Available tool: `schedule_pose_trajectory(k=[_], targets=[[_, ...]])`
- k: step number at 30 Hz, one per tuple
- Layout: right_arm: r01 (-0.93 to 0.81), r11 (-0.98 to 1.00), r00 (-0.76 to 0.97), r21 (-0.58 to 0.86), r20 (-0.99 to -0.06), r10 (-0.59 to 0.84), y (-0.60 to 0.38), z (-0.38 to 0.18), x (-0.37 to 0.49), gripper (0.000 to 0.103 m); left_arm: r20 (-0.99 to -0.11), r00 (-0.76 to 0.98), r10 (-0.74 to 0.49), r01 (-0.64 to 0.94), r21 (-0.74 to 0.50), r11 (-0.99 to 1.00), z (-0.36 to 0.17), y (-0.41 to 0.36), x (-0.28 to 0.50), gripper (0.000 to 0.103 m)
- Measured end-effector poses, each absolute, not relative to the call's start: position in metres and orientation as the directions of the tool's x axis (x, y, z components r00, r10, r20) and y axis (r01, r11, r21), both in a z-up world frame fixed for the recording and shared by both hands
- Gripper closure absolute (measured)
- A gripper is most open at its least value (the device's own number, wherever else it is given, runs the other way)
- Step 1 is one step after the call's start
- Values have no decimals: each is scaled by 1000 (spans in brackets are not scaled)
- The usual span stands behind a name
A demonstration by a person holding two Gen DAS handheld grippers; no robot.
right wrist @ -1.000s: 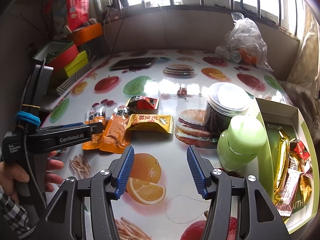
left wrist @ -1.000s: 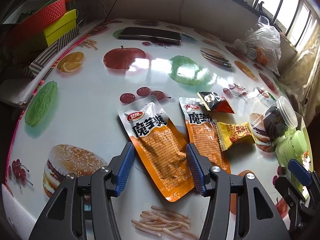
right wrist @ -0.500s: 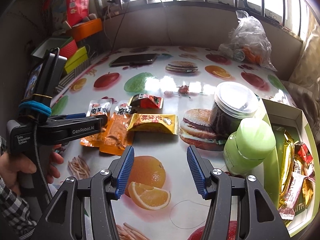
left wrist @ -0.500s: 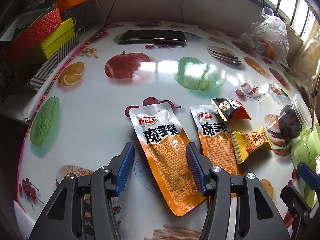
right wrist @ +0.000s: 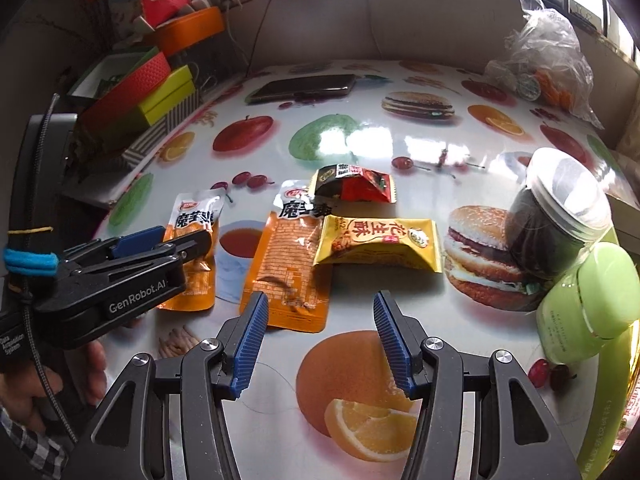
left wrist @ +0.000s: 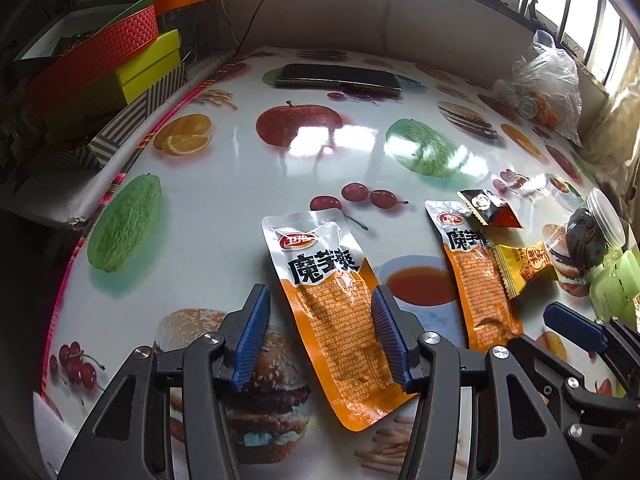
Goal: Organize snacks
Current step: 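Lower the left tool over an orange konjac packet while the right approaches another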
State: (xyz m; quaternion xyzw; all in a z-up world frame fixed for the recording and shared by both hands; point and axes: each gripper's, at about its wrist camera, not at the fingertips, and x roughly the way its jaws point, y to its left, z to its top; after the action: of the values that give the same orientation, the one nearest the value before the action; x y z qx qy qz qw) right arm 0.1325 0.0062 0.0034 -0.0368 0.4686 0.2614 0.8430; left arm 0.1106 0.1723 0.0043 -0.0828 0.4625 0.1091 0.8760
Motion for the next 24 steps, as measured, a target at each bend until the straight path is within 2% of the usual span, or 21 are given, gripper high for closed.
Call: schedule_pose_trajectory(k=[10,20,24], targets=[[-472,869,452,146,-807,381,34,-5,150,46,-824,553,126,-293,-50,955,5,186,102,49],[-499,867,506,20,-805,310,56,-10,155,42,-817,563,128,-286,-47,957,4,187,101,49],[-492,870,515,15,-801,305,56,-11,155,43,-818,561,132,-289,-44,956,5,186,101,49]])
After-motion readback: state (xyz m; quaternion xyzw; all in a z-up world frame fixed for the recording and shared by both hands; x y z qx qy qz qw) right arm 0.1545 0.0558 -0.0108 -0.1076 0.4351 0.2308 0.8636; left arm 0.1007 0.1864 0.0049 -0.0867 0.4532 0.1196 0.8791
